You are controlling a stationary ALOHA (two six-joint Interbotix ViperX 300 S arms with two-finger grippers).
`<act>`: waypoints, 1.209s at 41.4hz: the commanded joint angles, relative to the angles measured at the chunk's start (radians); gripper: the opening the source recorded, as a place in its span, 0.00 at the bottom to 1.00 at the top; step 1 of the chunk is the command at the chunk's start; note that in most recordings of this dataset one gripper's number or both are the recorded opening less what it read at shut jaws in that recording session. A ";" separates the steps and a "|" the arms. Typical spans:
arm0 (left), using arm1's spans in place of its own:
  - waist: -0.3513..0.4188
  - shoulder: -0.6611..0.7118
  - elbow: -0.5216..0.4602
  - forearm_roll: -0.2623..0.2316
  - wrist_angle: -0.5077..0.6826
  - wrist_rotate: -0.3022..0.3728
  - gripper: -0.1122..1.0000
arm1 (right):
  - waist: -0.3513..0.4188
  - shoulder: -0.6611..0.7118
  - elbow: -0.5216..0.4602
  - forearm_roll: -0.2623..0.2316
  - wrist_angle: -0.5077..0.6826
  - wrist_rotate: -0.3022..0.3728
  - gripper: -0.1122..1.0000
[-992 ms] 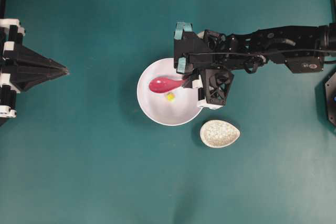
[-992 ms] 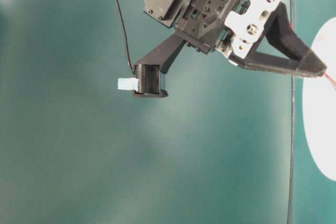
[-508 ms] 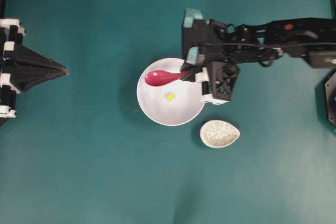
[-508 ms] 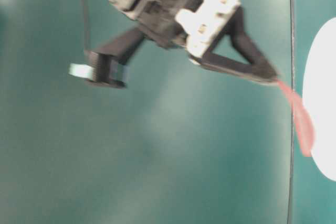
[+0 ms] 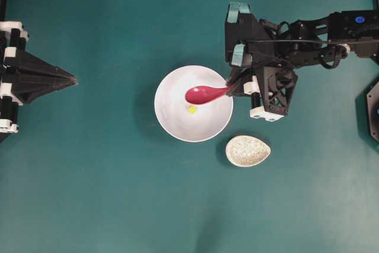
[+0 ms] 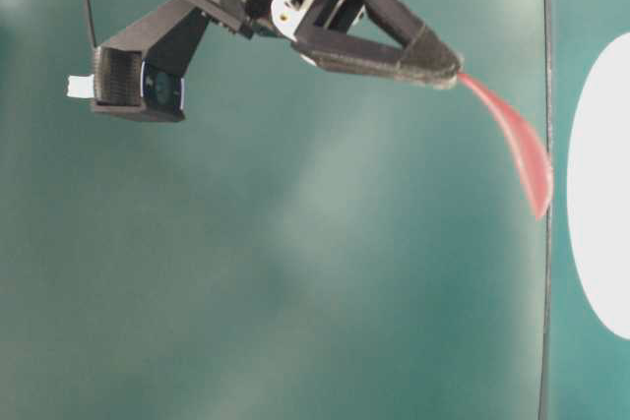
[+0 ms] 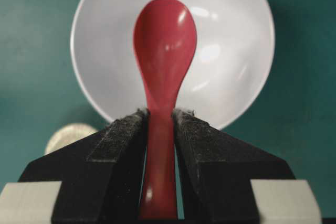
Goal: Scoop the yellow hexagonal prism block from the bowl with a spoon using the right arm.
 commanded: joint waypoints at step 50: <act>-0.002 0.009 -0.025 0.003 -0.011 -0.003 0.10 | 0.037 0.135 -0.005 0.003 0.029 0.074 0.32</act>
